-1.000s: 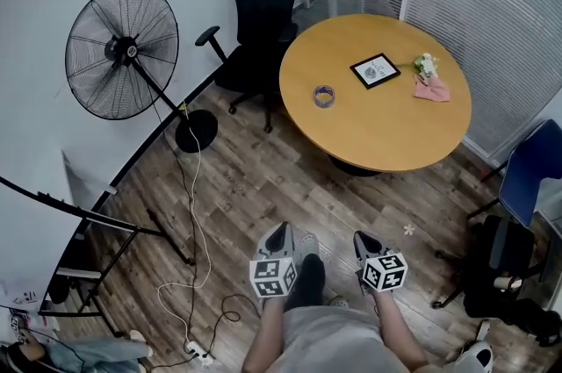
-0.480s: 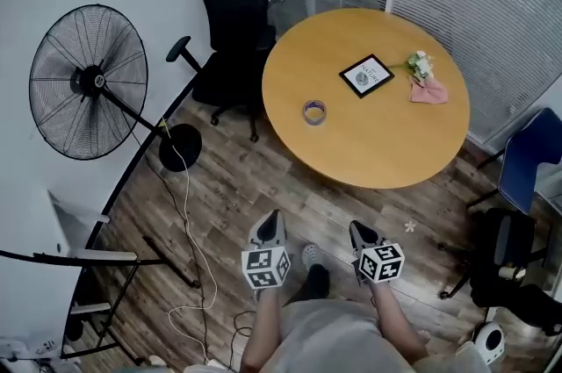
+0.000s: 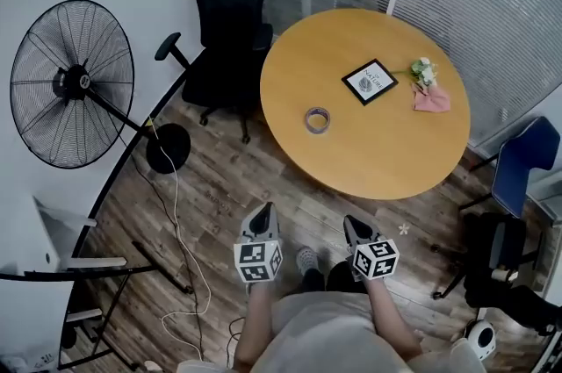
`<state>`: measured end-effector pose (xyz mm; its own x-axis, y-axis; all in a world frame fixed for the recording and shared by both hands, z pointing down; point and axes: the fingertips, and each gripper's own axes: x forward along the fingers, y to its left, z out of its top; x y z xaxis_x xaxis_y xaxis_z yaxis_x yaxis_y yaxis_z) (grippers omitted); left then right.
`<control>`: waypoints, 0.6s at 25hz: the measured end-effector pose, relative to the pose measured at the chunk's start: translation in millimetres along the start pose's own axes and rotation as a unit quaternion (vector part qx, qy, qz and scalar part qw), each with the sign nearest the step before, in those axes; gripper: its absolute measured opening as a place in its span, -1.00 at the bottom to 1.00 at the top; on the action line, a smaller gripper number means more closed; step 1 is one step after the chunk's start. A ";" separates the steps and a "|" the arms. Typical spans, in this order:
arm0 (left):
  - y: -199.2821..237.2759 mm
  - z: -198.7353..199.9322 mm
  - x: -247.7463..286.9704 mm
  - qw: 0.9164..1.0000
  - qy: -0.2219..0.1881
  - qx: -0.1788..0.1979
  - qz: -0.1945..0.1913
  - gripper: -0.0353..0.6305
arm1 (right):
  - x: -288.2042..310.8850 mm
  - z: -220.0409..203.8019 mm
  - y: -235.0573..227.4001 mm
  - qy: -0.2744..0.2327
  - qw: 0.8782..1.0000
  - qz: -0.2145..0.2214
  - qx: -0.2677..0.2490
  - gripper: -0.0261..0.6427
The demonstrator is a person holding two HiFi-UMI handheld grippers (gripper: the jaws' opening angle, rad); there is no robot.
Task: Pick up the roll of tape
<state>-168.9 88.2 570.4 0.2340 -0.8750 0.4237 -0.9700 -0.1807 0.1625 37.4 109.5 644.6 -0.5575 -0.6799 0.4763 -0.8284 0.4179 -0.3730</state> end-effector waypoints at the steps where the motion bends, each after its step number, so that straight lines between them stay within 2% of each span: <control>1: 3.3 1.4 1.5 1.000 -0.001 -0.001 -0.002 -0.87 | 2.7 2.0 2.1 -0.001 1.000 -0.001 -0.004 -0.93; 9: 2.7 10.3 7.5 1.000 -0.008 0.003 -0.022 -0.87 | 12.6 19.1 -0.6 -0.017 1.000 -0.011 -0.004 -0.93; 15: 14.2 19.2 11.2 1.000 -0.014 0.000 -0.009 -0.87 | 32.5 38.4 -3.7 -0.022 1.000 -0.005 -0.004 -0.93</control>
<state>-181.3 67.2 560.4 0.2497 -0.8836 0.3962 -0.9656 -0.1966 0.1701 24.5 62.8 630.8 -0.5465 -0.7098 0.4445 -0.8344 0.4159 -0.3617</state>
